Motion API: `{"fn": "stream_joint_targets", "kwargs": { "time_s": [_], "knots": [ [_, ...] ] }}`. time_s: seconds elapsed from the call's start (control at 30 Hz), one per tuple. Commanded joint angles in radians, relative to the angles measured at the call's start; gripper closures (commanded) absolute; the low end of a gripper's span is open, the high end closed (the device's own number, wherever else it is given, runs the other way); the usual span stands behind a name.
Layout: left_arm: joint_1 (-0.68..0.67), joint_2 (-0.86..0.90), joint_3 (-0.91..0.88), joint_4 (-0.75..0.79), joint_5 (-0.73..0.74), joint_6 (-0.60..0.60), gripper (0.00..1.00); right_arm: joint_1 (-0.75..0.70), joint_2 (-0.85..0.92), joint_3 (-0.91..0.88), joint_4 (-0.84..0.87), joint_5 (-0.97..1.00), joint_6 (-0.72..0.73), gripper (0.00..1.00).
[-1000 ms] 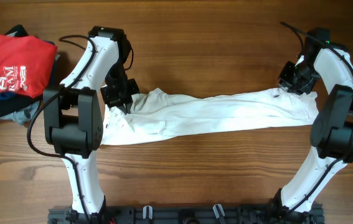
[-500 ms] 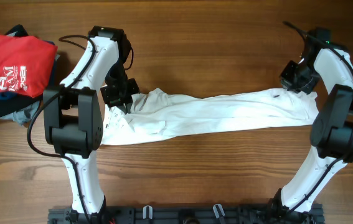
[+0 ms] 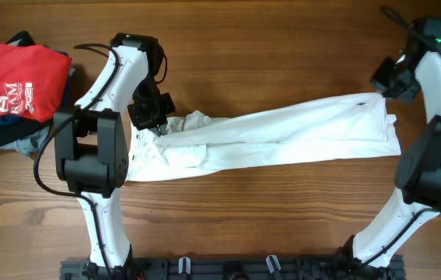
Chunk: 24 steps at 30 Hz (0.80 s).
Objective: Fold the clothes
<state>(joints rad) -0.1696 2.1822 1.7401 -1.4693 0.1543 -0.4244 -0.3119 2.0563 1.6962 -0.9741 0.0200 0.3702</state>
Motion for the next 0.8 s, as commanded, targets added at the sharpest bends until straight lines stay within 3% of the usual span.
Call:
{"fn": "stream_joint_targets", "kwargs": {
  "time_s": [0.0, 0.3, 0.4, 0.53, 0.77],
  "knots": [
    [0.041, -0.048, 0.039, 0.013, -0.010, -0.003, 0.96, -0.039, -0.056, 0.048, -0.011, 0.051, -0.047, 0.96],
    [0.071, -0.110, 0.074, 0.074, 0.044, -0.003, 0.96, -0.049, -0.100, 0.111, -0.075, 0.011, -0.084, 0.96],
    [0.069, -0.110, 0.074, 0.076, 0.044, -0.003, 0.96, -0.021, -0.098, 0.041, -0.089, -0.080, -0.108, 0.78],
    [0.069, -0.110, 0.074, 0.077, 0.047, -0.010, 0.96, 0.085, -0.097, -0.152, 0.071, -0.043, -0.104, 0.59],
    [0.069, -0.110, 0.074, 0.072, 0.048, -0.010, 0.96, 0.109, -0.028, -0.278, 0.266, 0.069, -0.027, 0.57]
  ]
}}
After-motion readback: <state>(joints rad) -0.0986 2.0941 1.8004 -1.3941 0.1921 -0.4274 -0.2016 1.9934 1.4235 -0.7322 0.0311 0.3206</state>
